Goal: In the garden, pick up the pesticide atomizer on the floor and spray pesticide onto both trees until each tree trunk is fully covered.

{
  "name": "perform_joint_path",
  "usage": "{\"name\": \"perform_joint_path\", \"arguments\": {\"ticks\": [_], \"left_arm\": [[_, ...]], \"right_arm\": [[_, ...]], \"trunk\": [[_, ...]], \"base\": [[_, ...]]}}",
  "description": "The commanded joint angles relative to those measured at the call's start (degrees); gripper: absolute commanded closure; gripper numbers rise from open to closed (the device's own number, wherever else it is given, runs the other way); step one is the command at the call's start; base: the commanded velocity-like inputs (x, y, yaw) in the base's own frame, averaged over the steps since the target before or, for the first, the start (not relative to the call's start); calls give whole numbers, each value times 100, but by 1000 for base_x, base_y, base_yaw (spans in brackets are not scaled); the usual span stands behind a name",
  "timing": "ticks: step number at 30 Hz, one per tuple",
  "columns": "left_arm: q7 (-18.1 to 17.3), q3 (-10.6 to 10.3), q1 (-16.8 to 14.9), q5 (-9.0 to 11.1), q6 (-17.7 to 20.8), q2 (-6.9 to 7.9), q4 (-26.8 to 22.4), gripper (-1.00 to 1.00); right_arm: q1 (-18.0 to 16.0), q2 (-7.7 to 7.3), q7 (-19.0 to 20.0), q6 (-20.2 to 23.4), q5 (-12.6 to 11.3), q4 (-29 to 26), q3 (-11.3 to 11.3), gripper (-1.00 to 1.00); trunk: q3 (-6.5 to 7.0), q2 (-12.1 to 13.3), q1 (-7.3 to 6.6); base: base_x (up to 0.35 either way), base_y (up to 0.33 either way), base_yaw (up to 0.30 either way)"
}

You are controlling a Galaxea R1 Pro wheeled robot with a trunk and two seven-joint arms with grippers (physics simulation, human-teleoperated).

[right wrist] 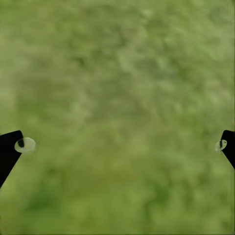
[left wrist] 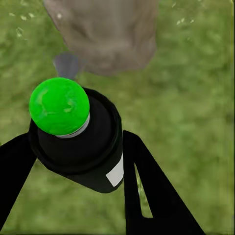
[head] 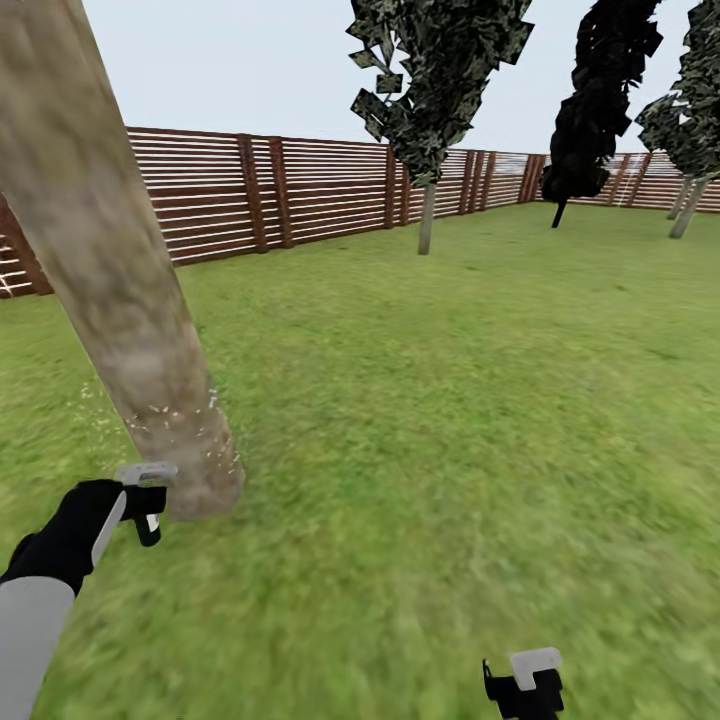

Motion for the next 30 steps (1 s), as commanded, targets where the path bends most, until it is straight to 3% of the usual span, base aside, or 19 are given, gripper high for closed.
{"name": "perform_joint_path", "arguments": {"ticks": [1, 2, 4, 6, 9, 10, 13, 14, 15, 16, 20, 24, 26, 28, 30], "left_arm": [[71, -8, -3, -84, -5, -195, 0, 100], [139, -14, -4, -84, -6, -296, 0, 100], [214, -21, -7, -86, -6, -332, -6, 100], [225, 12, -4, -93, -1, -236, -8, 100], [240, 22, -3, -91, 3, 89, 13, 100], [287, 6, -3, -93, 3, 108, 31, 100], [620, -8, -3, -82, -8, 59, 134, 100], [729, -9, 5, -79, -16, -347, 179, 100], [735, -7, 57, -84, -68, -477, 180, 100], [738, -6, 138, -91, -180, -513, 177, 100], [733, 26, 412, -96, -461, -473, 215, 100], [736, -7, 553, -90, -539, -532, 247, 100], [738, 35, 650, -95, -546, -423, 265, 100], [746, 56, 750, -84, -591, -216, 271, 100], [756, 37, 769, -71, -1002, -253, 272, 100]], "right_arm": [[1, 0, 0, 0, 1, 0, -1, -100], [3, 0, 0, 0, 1, 0, -2, -100], [3, 0, 0, 0, 1, 0, 2, -100], [3, 0, 0, 0, 1, 0, 1, -100], [3, 0, 0, 0, 1, 0, 2, -100], [3, 0, 0, 0, 1, 0, 1, -100], [4, 0, 1, 0, 4, 0, 2, -100], [7, -7, 2, 0, 9, 0, -5, -100], [4, -8, 7, 0, 9, 0, -6, -100], [3, -9, 8, 0, 9, 1, -4, -100], [1, -1, 4, 0, 8, 0, -6, -100], [5, 0, -5, 0, 1, 0, -6, -100], [3, 0, -8, 0, 1, 0, -6, -100], [4, 0, -9, 0, 1, 0, -6, -100], [2, 0, -9, 0, 1, 0, -6, -100]], "trunk": [[0, 0, 0], [0, 0, 0], [0, 0, 0], [0, 0, 0], [0, 0, 0], [0, 0, 0], [0, 0, 0], [0, 0, 0], [0, 0, 0], [0, 0, 0], [0, 0, 0], [0, 0, 0], [0, 0, 0], [0, 0, 0], [0, 0, 0]], "base": [[18, -24, 277], [7, -10, 277], [2, -3, 278], [0, 0, 278], [0, 0, 233], [0, 0, 59], [28, -29, 18], [165, -212, 1], [169, -224, 0], [209, -204, 0], [254, -175, 0], [188, -106, 24], [16, -9, 218], [3, -2, 265], [16, -46, 231]]}}
